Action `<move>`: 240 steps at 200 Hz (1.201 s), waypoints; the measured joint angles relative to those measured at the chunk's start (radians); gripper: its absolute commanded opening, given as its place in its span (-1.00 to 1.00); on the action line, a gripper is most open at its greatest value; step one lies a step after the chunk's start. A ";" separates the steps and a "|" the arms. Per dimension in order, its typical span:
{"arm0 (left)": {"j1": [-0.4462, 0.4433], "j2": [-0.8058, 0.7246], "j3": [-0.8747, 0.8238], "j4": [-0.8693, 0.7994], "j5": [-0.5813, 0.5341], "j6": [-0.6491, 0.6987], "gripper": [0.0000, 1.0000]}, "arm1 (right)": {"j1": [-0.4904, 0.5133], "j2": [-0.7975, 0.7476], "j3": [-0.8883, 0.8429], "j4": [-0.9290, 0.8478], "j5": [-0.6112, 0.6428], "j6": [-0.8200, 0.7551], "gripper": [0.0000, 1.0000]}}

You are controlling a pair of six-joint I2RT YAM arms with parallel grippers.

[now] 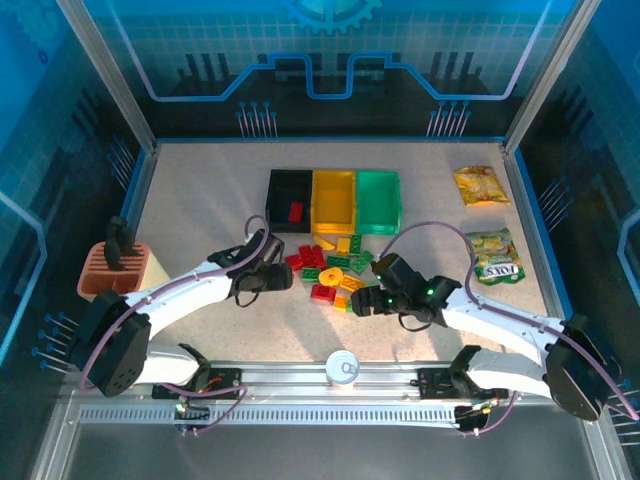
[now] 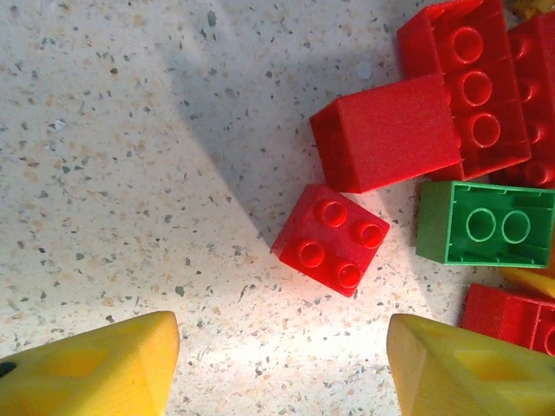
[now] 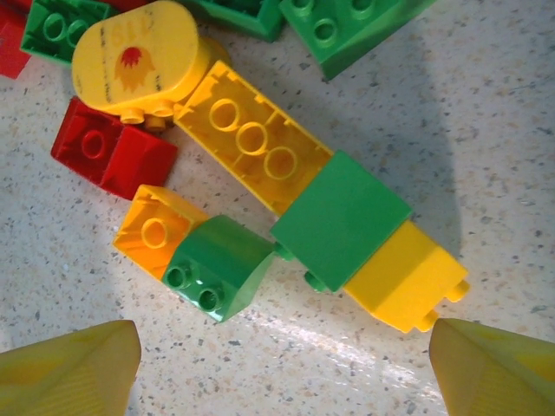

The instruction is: Sort the legos into containers by color

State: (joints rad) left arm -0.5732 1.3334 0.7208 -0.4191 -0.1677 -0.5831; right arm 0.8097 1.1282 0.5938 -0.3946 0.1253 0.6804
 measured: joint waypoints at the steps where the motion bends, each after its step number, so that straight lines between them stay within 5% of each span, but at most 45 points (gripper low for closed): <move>1: 0.000 0.000 0.000 0.001 0.001 0.000 0.28 | 0.001 0.000 0.000 0.000 0.000 0.000 0.74; 148: -0.006 0.220 0.059 0.115 0.035 0.002 0.02 | 0.015 -0.022 -0.012 0.012 0.031 0.024 0.73; 240: -0.049 0.231 0.064 0.110 0.007 0.005 -0.25 | 0.015 0.009 -0.012 0.014 0.034 0.023 0.72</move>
State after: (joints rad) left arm -0.6220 1.5642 0.7845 -0.3092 -0.1604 -0.5781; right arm 0.8246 1.1374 0.5816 -0.3801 0.1593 0.7036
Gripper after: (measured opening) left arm 0.383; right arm 0.860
